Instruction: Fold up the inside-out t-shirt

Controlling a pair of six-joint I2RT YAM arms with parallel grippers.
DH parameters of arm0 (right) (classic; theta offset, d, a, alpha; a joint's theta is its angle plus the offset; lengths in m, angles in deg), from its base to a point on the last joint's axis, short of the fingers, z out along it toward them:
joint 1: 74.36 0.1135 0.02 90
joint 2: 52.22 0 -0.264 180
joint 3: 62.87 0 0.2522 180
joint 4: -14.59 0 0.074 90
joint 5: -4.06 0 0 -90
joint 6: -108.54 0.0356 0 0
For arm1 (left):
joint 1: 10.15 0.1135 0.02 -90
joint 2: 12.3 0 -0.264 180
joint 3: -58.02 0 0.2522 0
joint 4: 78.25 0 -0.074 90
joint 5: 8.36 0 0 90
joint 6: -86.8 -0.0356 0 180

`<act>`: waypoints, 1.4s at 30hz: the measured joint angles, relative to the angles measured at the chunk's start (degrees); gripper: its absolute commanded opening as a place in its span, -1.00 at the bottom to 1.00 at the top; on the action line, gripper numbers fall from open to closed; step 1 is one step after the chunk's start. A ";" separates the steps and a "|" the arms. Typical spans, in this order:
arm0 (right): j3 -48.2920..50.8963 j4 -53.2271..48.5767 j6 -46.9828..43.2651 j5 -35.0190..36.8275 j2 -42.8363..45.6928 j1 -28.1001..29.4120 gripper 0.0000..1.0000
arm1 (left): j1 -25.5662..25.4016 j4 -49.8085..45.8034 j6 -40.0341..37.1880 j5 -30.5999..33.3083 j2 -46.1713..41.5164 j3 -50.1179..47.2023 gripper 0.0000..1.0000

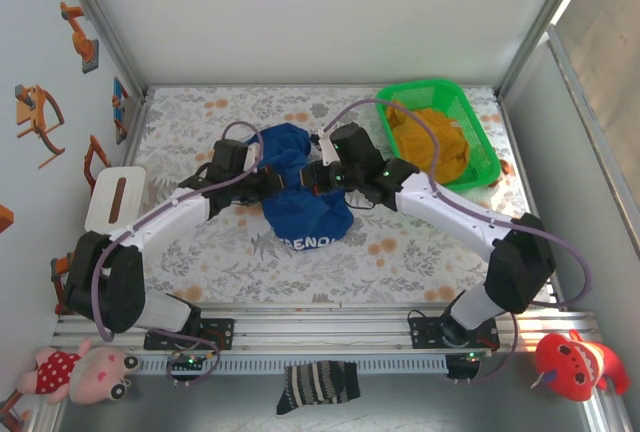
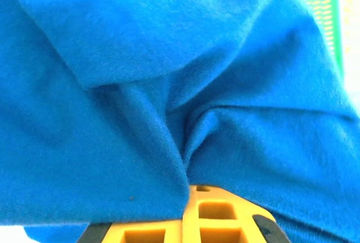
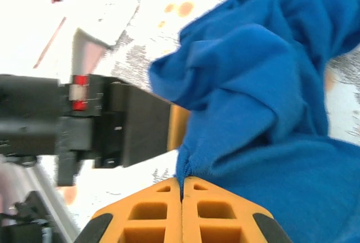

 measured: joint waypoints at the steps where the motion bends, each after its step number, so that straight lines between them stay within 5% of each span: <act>1: 0.61 1.09 0.48 -1.44 0.20 -0.17 -1.00 | 0.09 0.17 -0.74 -0.33 0.42 0.55 -0.40; 4: 2.51 3.98 1.16 -4.46 0.24 -1.07 -1.00 | 1.01 -1.14 -2.95 1.22 1.68 0.92 0.23; 7: 5.66 8.50 2.95 -7.50 0.24 -2.97 -1.00 | 1.79 -3.74 -5.01 3.58 1.05 0.83 0.44; 17: 11.13 17.92 8.33 -12.59 0.26 -6.78 -1.00 | -0.68 -5.44 -12.15 8.26 -13.00 -0.02 0.42; 33: 11.06 20.04 11.13 -14.99 0.26 -6.82 -1.00 | -9.33 -4.72 -26.12 15.08 -2.14 5.05 0.48; 35: 11.06 20.33 11.54 -15.15 0.26 -6.84 -1.00 | -9.33 -4.66 -26.62 16.22 0.22 6.73 0.26; 39: 10.73 20.85 12.15 -15.19 0.28 -7.28 -1.00 | -9.31 -4.85 -27.71 16.92 4.20 10.49 -0.77; 42: 10.56 21.07 12.41 -15.13 0.28 -8.83 -1.00 | -8.98 -5.11 -28.06 14.36 3.93 11.96 -1.00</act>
